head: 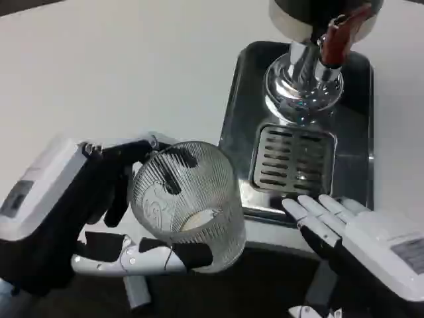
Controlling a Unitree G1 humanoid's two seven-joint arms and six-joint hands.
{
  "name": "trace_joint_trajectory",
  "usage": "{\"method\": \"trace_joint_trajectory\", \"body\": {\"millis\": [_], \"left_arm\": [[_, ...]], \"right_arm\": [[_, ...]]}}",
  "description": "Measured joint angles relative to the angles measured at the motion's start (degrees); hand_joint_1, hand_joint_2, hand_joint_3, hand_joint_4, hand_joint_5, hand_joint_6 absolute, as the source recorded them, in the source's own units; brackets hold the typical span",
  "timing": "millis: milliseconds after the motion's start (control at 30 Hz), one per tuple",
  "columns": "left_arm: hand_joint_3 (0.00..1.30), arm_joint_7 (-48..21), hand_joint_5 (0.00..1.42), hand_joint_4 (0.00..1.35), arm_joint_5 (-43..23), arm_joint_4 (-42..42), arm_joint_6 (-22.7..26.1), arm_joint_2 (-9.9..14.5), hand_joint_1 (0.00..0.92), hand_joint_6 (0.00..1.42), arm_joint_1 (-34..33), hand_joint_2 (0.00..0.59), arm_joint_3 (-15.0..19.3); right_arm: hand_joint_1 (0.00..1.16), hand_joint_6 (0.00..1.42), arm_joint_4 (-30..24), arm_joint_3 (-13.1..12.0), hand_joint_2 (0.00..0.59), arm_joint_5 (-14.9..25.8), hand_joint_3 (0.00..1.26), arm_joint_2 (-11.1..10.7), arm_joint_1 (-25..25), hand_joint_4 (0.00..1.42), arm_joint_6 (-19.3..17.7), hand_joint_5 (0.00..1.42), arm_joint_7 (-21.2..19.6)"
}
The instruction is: Grasp the cup under the faucet to collect the drink, then remove the cup.
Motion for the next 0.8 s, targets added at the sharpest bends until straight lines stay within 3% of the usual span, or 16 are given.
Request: {"method": "trace_joint_trajectory", "body": {"millis": [800], "left_arm": [[0.99,0.0,1.3,1.12,0.0,1.59,0.0,-0.02,0.491,1.42,-0.85,0.047,-0.15]], "right_arm": [[0.4,0.0,1.26,0.12,0.421,0.03,0.02,-0.02,-0.95,0.0,0.27,0.0,0.41]]}}
